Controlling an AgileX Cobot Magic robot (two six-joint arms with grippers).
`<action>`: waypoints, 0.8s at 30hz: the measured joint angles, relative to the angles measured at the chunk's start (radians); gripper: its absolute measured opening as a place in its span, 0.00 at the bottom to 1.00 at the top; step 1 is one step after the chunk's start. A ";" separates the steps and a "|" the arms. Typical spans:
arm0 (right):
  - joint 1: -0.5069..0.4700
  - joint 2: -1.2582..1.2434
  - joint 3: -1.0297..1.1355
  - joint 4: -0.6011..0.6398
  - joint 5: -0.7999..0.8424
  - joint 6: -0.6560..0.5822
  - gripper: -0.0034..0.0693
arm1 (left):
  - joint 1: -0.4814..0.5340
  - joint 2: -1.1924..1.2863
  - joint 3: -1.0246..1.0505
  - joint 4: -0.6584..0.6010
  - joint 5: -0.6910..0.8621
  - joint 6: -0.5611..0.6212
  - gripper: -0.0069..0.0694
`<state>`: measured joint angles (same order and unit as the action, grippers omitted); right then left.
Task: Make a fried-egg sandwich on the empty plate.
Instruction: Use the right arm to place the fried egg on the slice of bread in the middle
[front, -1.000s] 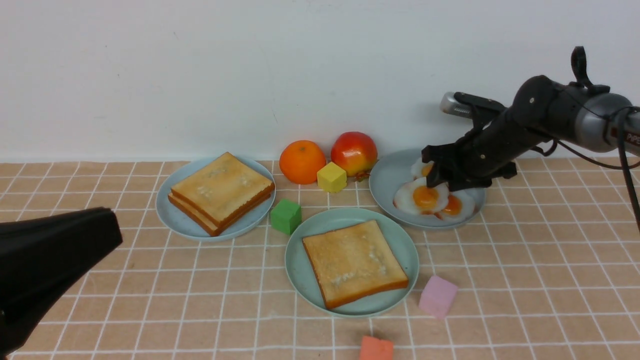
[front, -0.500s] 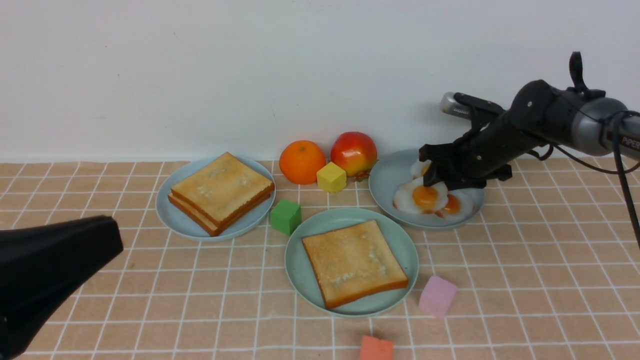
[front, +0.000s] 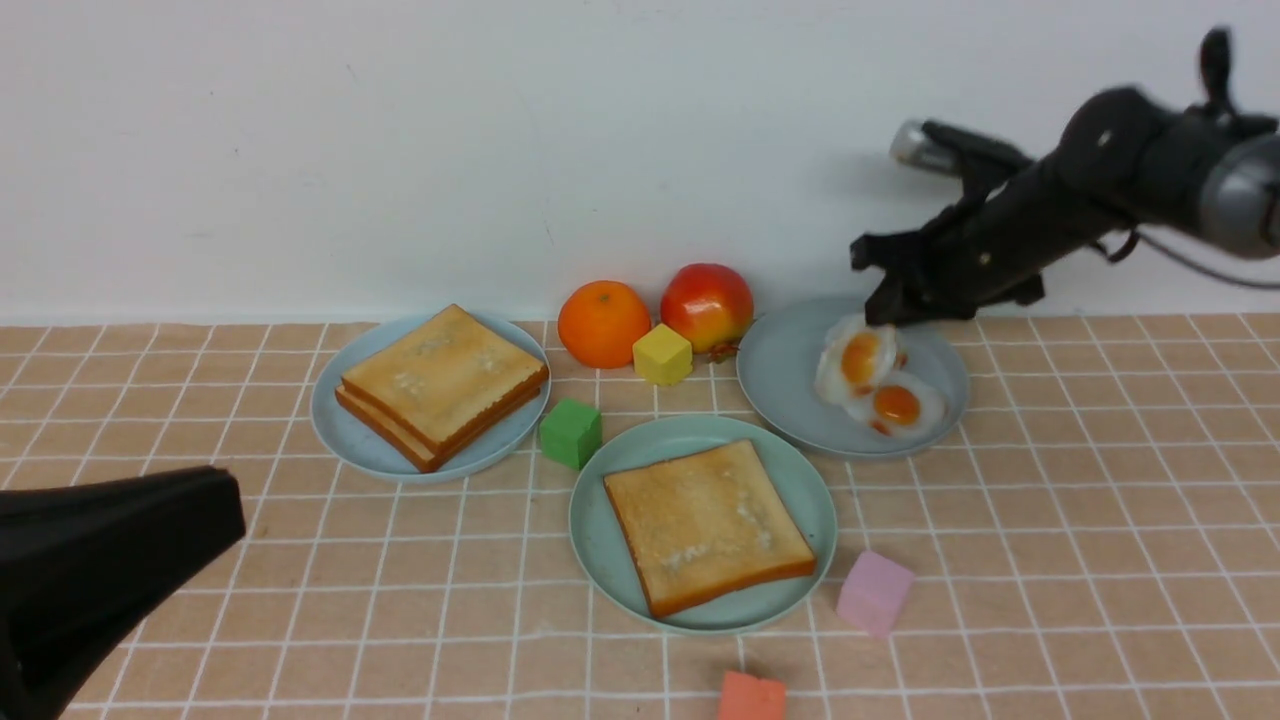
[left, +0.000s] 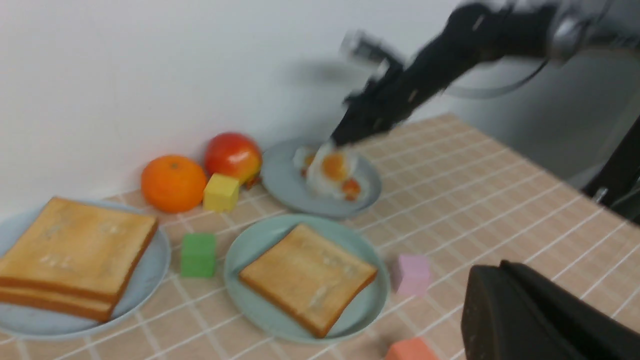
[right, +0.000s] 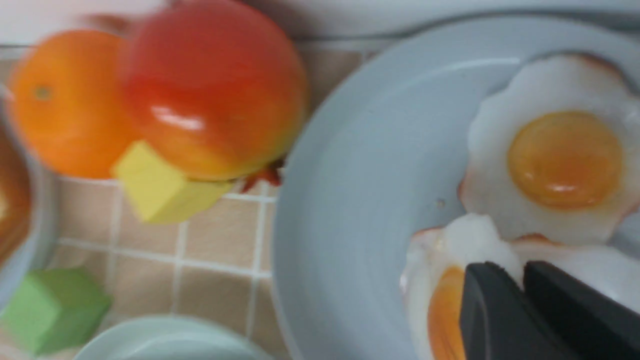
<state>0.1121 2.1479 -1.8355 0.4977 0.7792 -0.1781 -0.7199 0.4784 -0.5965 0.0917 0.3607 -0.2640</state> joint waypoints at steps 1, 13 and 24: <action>0.000 -0.048 0.004 0.001 0.042 -0.007 0.15 | 0.000 0.000 0.000 0.037 0.013 0.001 0.07; 0.136 -0.444 0.488 0.316 0.028 -0.213 0.15 | 0.000 0.000 0.000 0.196 0.168 0.000 0.08; 0.198 -0.279 0.593 0.669 -0.207 -0.372 0.15 | 0.000 0.000 0.000 0.200 0.183 0.000 0.09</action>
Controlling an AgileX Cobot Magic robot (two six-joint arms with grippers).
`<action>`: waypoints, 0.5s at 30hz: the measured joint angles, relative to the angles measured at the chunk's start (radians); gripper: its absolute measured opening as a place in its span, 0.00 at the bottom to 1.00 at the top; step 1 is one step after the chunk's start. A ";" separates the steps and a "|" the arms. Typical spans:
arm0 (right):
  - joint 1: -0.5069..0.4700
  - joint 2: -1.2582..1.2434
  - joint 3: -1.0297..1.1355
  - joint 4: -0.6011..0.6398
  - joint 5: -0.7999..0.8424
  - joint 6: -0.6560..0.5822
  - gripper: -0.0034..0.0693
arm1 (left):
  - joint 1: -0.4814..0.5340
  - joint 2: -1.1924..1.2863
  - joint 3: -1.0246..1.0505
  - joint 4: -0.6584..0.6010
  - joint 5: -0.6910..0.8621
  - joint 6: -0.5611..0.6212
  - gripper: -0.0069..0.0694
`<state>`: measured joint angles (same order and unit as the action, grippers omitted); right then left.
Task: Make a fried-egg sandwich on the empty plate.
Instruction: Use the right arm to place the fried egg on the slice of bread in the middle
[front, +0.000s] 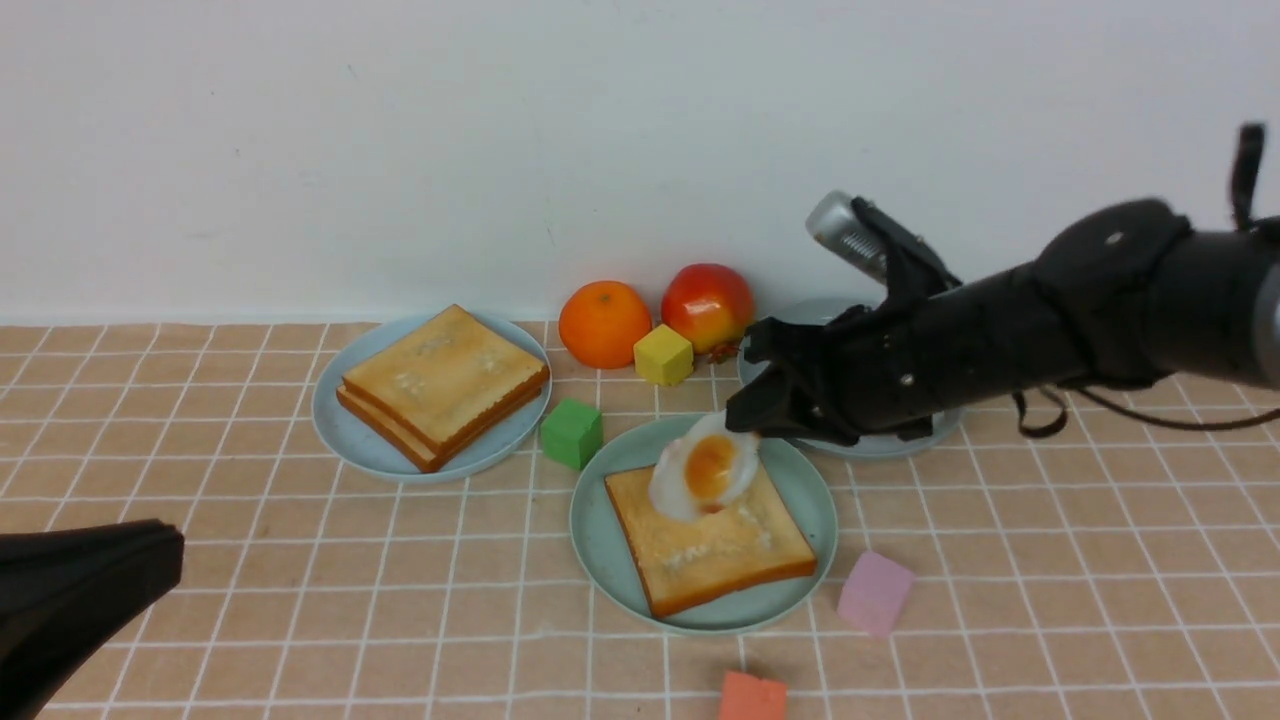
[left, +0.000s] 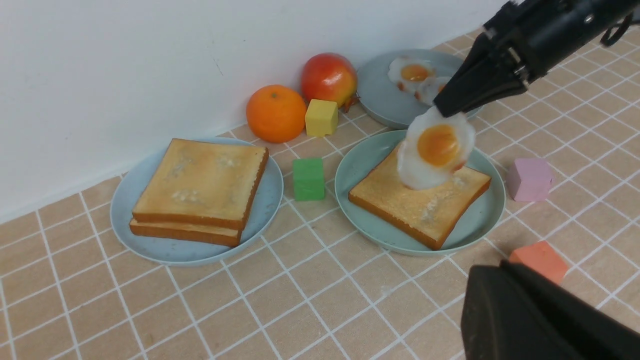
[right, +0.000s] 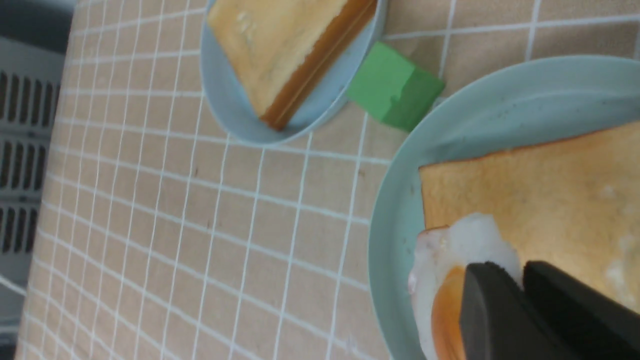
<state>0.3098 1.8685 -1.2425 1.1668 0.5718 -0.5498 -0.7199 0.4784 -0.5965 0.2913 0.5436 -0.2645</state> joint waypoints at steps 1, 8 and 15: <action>0.000 0.007 0.000 0.012 -0.004 -0.006 0.15 | 0.000 0.000 0.000 0.000 0.000 0.000 0.09; 0.000 0.101 0.000 0.123 -0.024 -0.035 0.18 | 0.000 0.000 0.000 0.001 0.002 0.000 0.10; 0.000 0.118 0.000 0.069 -0.019 -0.036 0.48 | 0.000 0.000 0.000 0.002 0.006 0.000 0.10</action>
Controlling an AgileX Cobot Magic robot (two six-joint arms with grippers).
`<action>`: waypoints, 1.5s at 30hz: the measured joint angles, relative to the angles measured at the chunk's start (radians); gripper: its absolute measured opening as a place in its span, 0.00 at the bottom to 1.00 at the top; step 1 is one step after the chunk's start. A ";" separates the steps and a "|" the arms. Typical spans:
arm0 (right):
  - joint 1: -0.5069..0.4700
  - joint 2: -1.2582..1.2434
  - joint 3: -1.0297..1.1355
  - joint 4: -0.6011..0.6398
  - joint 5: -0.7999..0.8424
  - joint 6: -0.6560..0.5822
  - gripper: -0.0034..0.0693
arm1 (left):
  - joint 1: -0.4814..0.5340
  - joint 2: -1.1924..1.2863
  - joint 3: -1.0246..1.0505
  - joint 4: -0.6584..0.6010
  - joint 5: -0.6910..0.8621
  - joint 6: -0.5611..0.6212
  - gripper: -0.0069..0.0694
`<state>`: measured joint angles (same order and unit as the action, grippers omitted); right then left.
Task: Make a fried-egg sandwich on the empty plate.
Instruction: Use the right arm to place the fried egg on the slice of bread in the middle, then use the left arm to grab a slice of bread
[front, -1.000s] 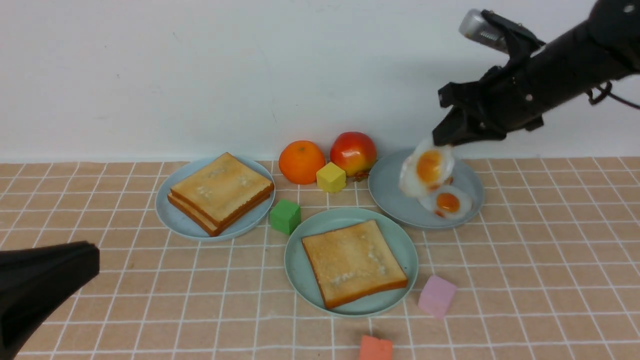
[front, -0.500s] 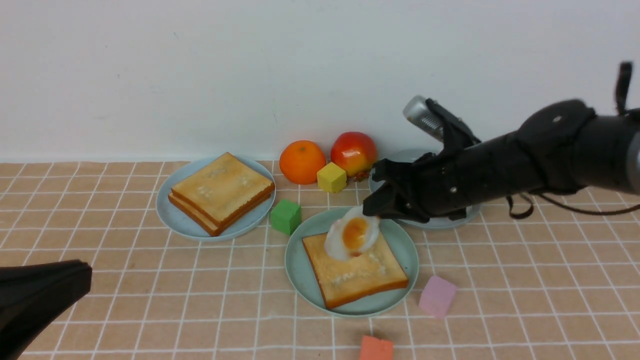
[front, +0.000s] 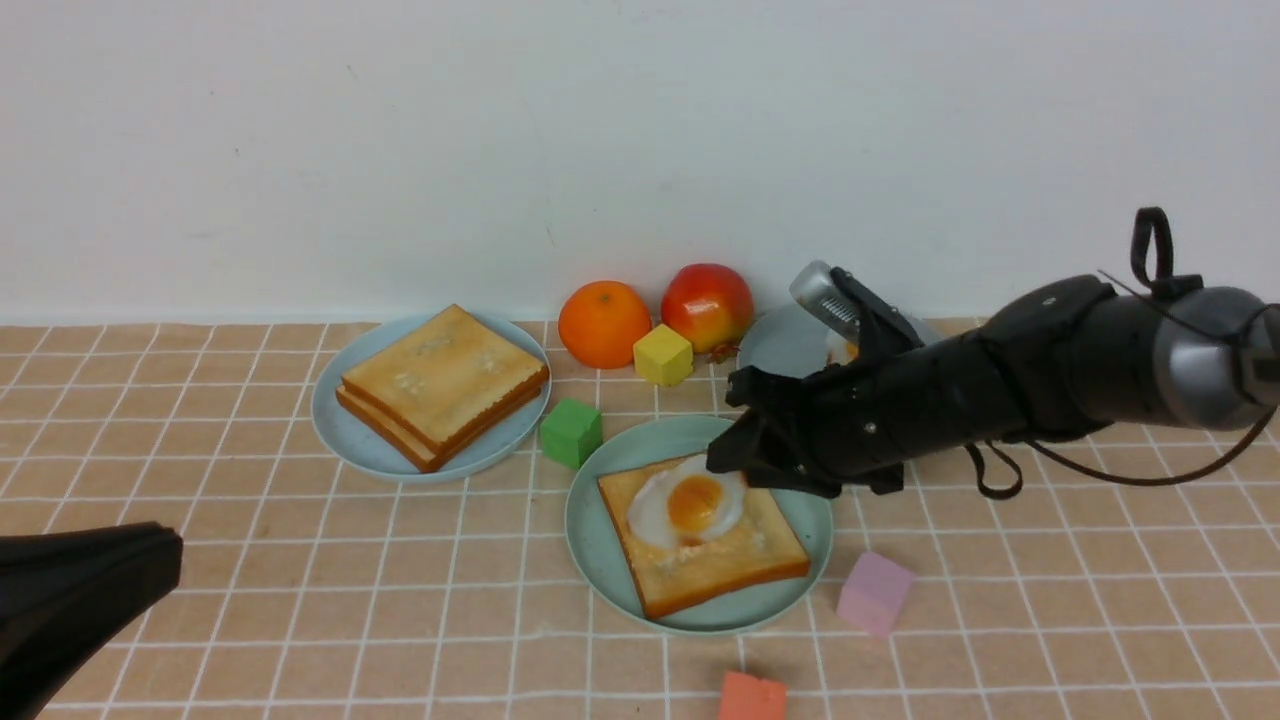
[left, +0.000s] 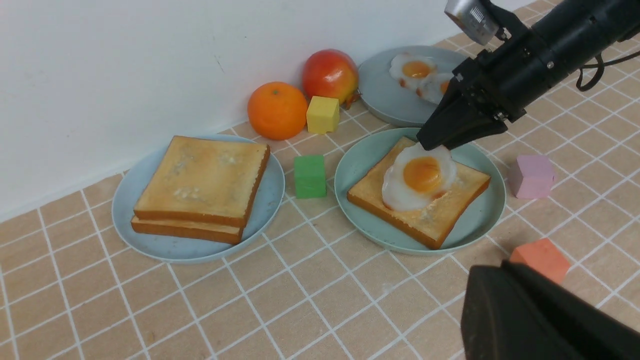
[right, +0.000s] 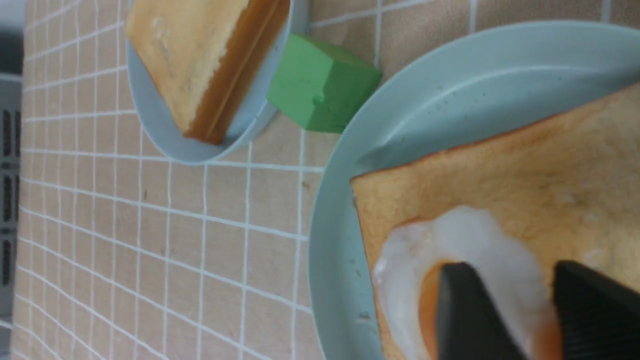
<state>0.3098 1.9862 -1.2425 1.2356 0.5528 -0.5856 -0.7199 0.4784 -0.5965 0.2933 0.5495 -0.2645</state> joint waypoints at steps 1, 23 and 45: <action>0.000 -0.001 0.000 -0.012 0.004 0.000 0.53 | 0.000 0.000 0.000 -0.001 0.000 0.000 0.10; -0.126 -0.751 0.003 -0.935 0.606 0.457 0.06 | 0.142 0.824 -0.349 -0.054 0.048 -0.005 0.07; -0.126 -1.133 0.166 -0.942 0.654 0.455 0.07 | 0.389 1.534 -0.943 -0.196 0.080 0.465 0.18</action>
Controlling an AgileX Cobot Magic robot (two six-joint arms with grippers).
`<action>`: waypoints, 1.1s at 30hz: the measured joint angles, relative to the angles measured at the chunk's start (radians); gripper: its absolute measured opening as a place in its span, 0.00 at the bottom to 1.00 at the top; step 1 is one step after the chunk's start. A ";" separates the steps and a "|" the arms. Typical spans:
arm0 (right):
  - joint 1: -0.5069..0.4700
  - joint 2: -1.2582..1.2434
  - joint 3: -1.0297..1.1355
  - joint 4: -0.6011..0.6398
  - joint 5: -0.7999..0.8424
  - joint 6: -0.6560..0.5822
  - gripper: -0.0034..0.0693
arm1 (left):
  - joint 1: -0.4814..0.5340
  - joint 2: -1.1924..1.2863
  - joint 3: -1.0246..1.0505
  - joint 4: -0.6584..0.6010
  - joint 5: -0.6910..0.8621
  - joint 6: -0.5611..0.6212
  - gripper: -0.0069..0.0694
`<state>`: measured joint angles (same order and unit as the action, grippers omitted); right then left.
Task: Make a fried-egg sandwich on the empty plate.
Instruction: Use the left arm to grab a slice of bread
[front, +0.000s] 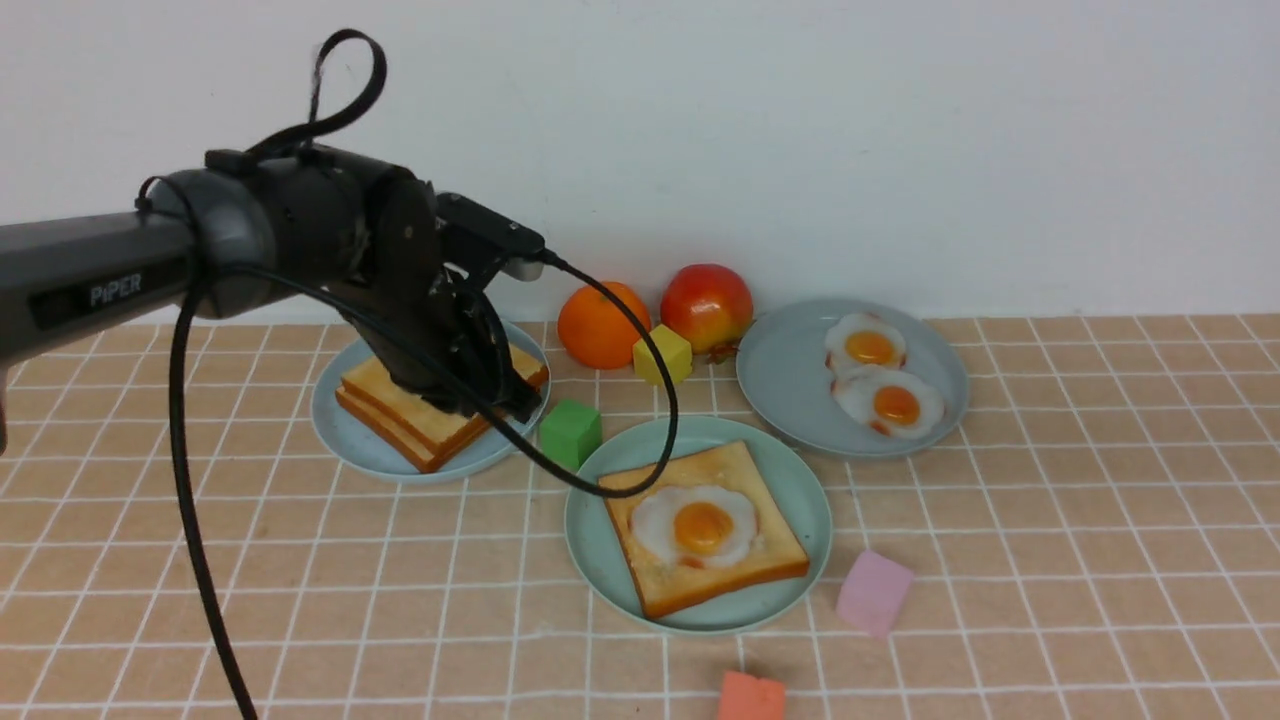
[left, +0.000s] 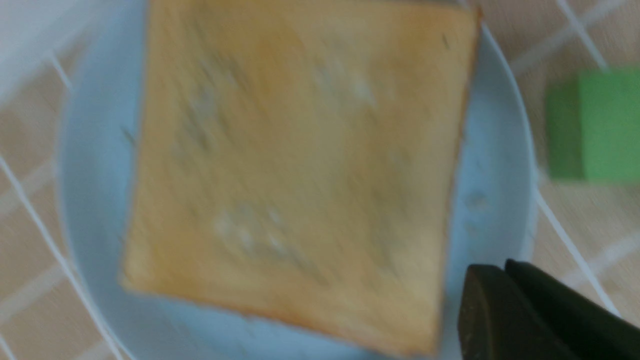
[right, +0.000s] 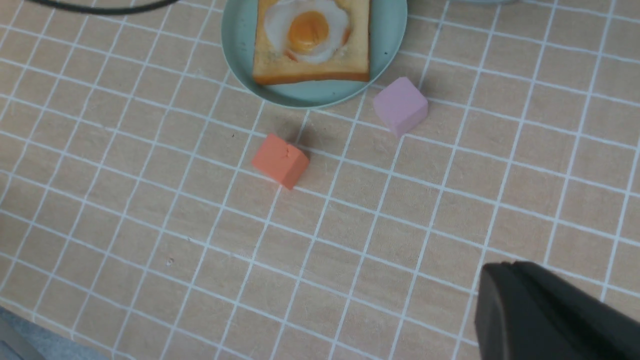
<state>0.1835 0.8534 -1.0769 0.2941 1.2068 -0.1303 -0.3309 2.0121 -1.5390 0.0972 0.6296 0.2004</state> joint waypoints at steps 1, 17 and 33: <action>0.000 -0.001 0.000 0.000 0.000 0.000 0.07 | 0.000 0.000 0.000 0.004 -0.005 0.000 0.18; 0.000 -0.002 0.002 0.017 -0.007 0.000 0.08 | 0.000 0.119 -0.005 0.108 -0.176 0.003 0.66; 0.000 -0.002 0.002 0.061 0.041 -0.001 0.11 | 0.001 0.128 -0.008 0.161 -0.201 -0.043 0.40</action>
<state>0.1835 0.8516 -1.0745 0.3555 1.2476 -0.1312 -0.3301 2.1400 -1.5472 0.2583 0.4287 0.1569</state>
